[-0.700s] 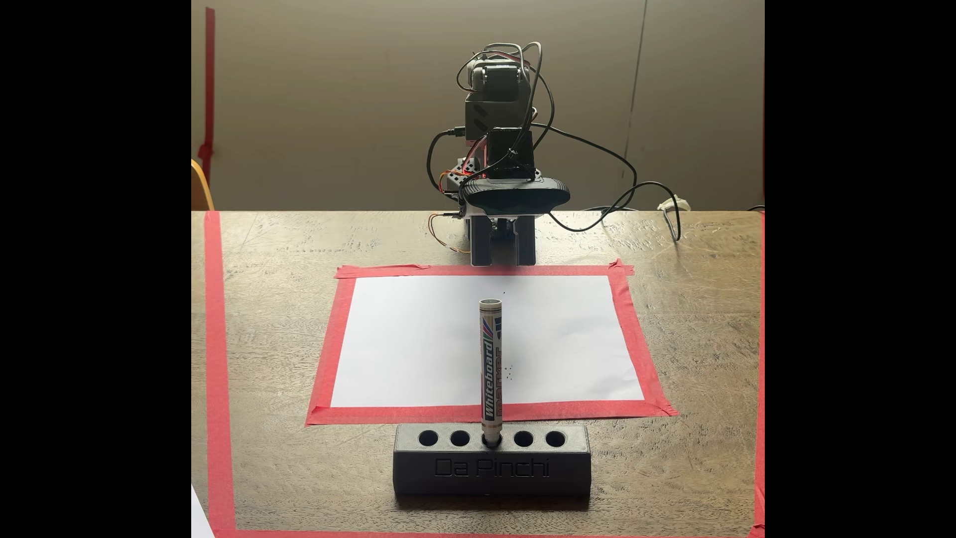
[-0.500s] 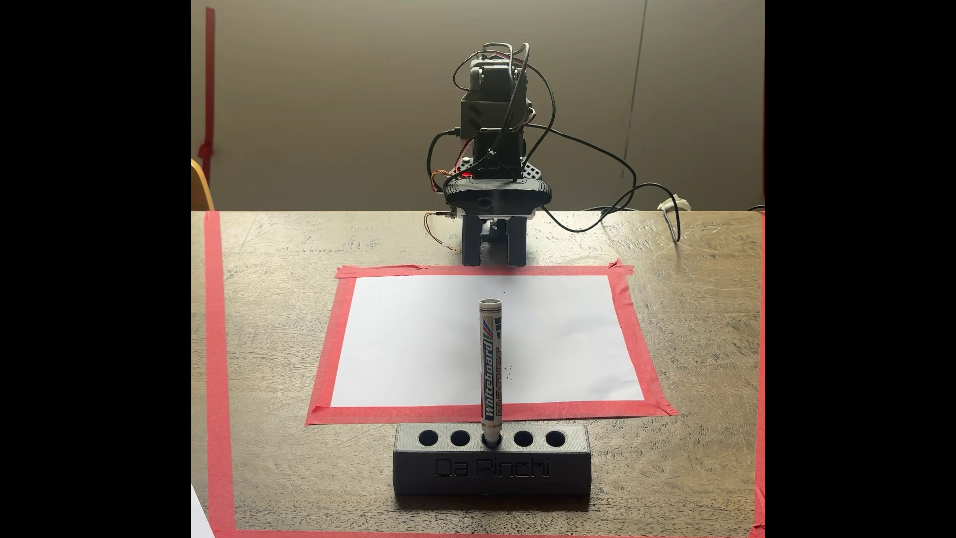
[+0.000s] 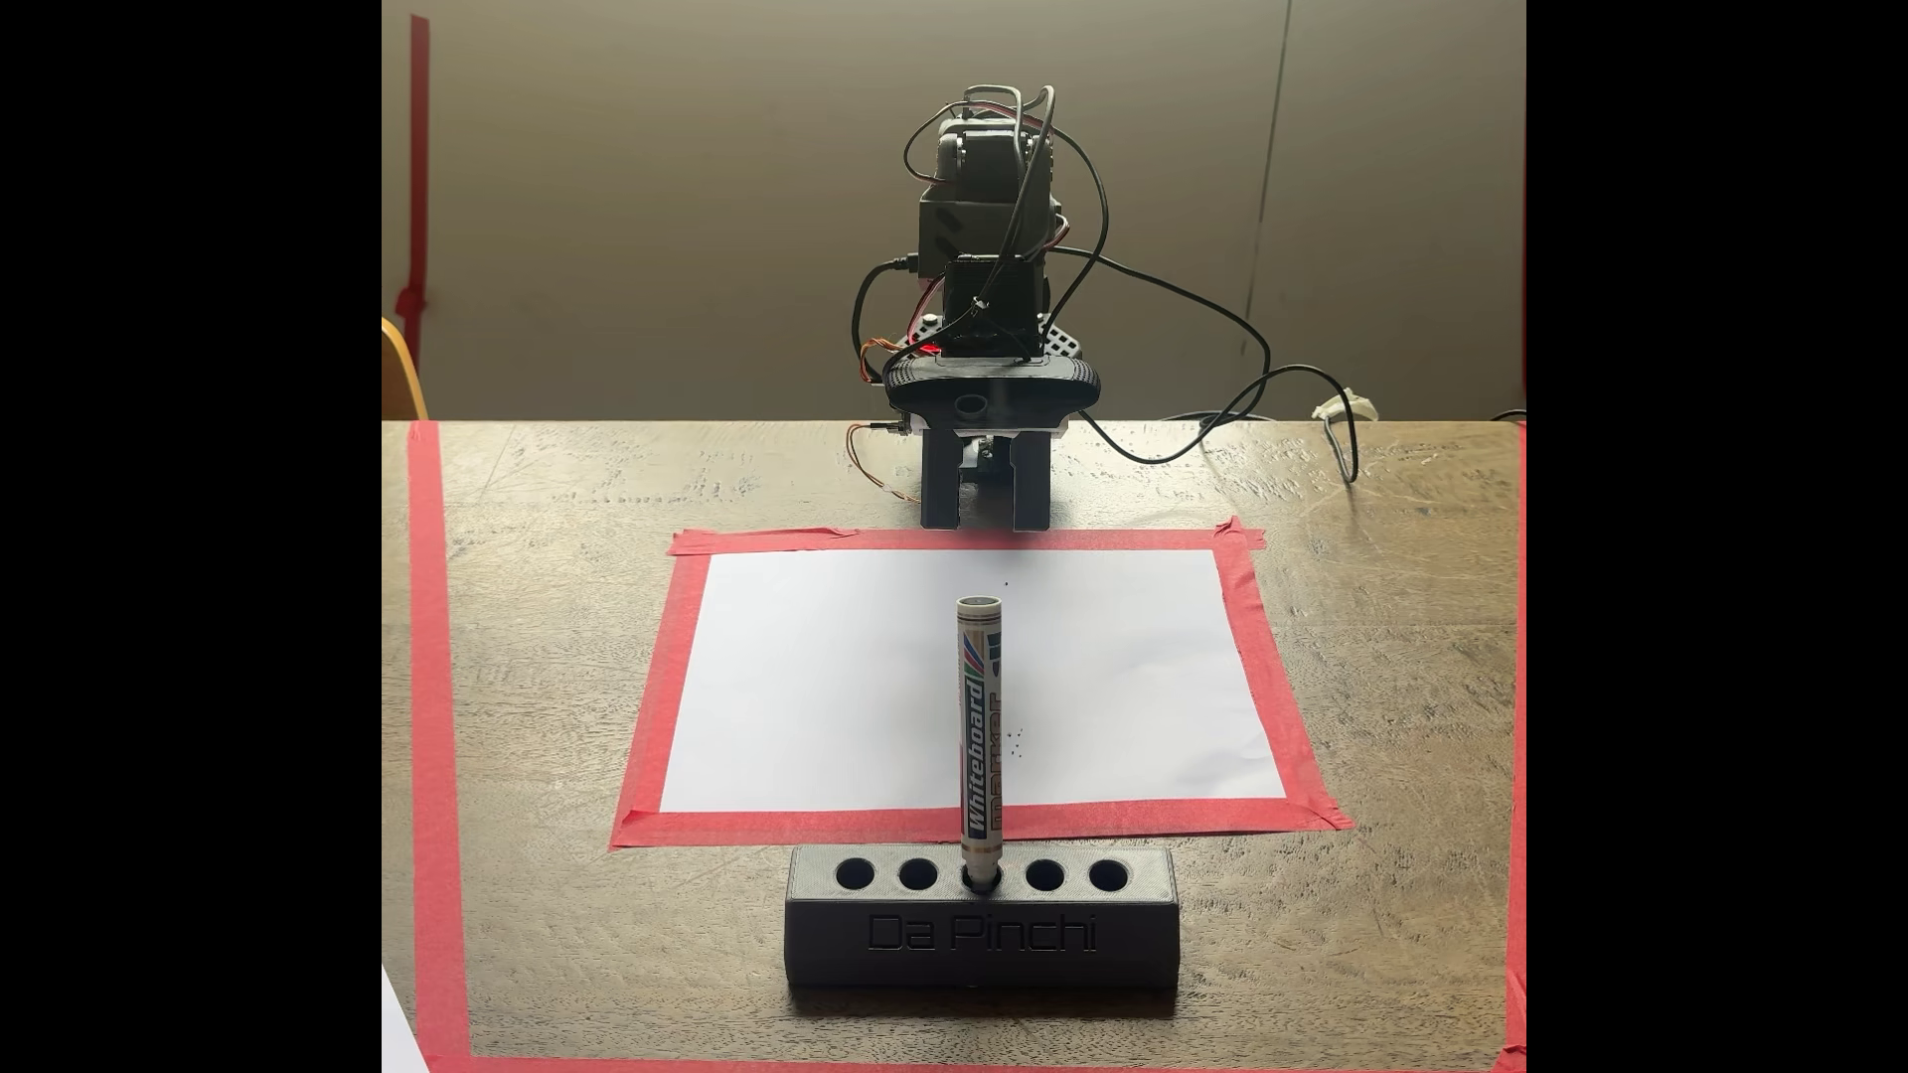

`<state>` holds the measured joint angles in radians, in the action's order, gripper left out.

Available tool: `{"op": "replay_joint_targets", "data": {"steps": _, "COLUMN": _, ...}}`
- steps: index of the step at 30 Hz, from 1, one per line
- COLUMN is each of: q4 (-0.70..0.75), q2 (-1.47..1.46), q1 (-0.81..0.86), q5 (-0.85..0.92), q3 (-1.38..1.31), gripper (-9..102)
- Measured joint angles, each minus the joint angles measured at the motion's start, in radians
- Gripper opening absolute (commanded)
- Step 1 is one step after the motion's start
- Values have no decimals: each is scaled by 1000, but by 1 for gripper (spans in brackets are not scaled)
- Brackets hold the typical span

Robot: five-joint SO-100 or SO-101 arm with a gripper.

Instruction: Pick up a pen

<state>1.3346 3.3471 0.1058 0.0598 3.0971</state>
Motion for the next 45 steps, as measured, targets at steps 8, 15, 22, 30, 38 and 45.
{"op": "replay_joint_targets", "data": {"steps": 8, "q4": 0, "q2": 0, "q1": 0, "q5": 0, "q3": 0, "gripper": 98}}
{"op": "replay_joint_targets", "data": {"steps": 15, "q4": 0, "q2": 0, "q1": 0, "q5": 0, "q3": 0, "gripper": 98}}
{"op": "replay_joint_targets", "data": {"steps": 22, "q4": 0, "q2": 0, "q1": 0, "q5": 0, "q3": 0, "gripper": 98}}
{"op": "replay_joint_targets", "data": {"steps": 30, "q4": 0, "q2": 0, "q1": 0, "q5": -6, "q3": 0, "gripper": 98}}
{"op": "replay_joint_targets", "data": {"steps": 38, "q4": -3, "q2": -2, "q1": -2, "q5": -9, "q3": 0, "gripper": 98}}
{"op": "replay_joint_targets", "data": {"steps": 45, "q4": -41, "q2": -164, "q1": 0, "q5": -9, "q3": -103, "gripper": 98}}
